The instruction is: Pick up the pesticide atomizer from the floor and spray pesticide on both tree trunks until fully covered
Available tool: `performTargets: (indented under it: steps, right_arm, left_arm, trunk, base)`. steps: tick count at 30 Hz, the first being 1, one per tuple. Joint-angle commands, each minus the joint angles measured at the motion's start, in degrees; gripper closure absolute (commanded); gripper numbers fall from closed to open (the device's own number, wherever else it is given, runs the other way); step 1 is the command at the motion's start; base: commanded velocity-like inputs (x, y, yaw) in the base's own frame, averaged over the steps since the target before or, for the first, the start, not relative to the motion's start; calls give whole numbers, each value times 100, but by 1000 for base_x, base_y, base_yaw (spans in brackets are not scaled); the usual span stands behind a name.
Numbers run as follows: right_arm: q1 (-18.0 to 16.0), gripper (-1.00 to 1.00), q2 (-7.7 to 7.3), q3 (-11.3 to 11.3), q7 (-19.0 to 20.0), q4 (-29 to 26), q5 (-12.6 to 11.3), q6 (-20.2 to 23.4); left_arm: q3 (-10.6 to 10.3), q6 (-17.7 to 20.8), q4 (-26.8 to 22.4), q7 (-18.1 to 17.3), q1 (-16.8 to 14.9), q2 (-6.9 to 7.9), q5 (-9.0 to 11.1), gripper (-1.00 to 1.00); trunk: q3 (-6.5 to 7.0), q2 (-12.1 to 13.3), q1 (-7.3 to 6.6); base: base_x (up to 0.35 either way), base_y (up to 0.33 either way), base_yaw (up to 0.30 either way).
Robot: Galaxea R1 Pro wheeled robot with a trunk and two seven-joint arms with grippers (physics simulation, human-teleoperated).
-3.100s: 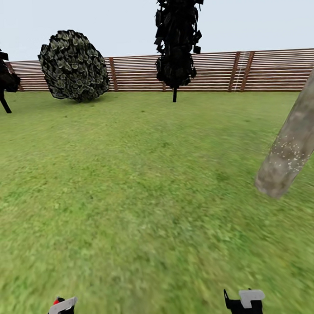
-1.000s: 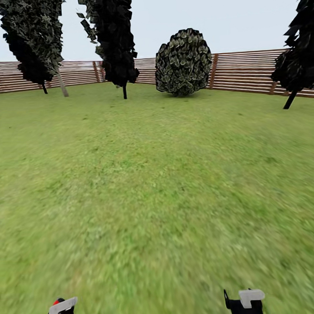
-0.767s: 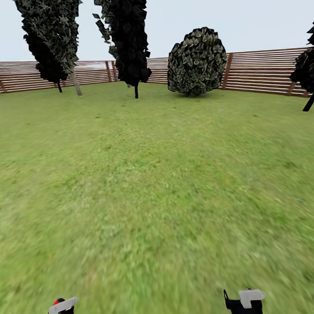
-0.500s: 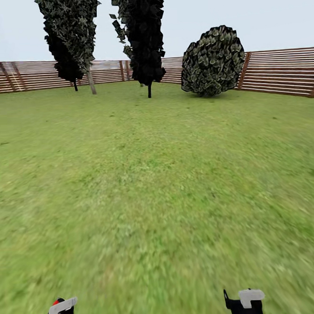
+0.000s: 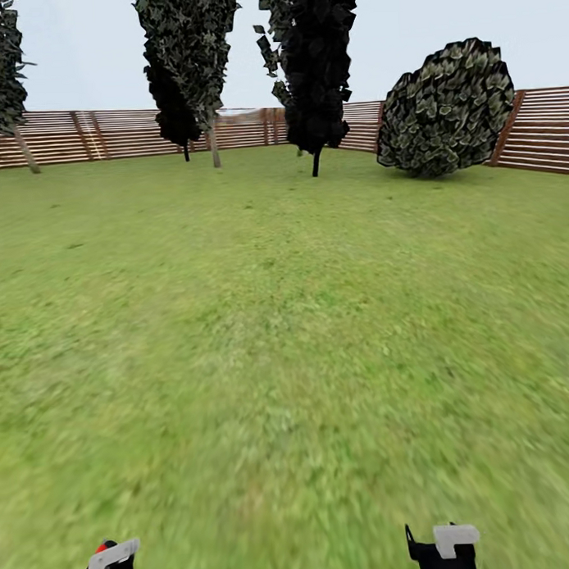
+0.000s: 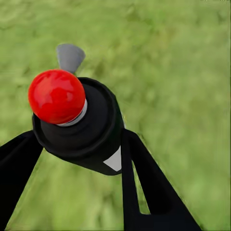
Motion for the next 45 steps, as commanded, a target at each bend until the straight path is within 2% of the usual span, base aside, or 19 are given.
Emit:
performTargets:
  steps: [1, 45]
  right_arm:
    - [-4, -100, 0, -40, -17, 3, 61, -24]
    - [-4, -100, 0, -40, -17, 3, 61, -22]
  left_arm:
    - [47, -18, 8, 3, -5, -1, -59, 100]
    - [45, -10, 8, 3, -5, -1, -59, 100]
  trunk:
    - [-4, -2, 0]
    - [-4, -2, 0]
  base:
    - [84, 334, 280]
    - [85, 334, 280]
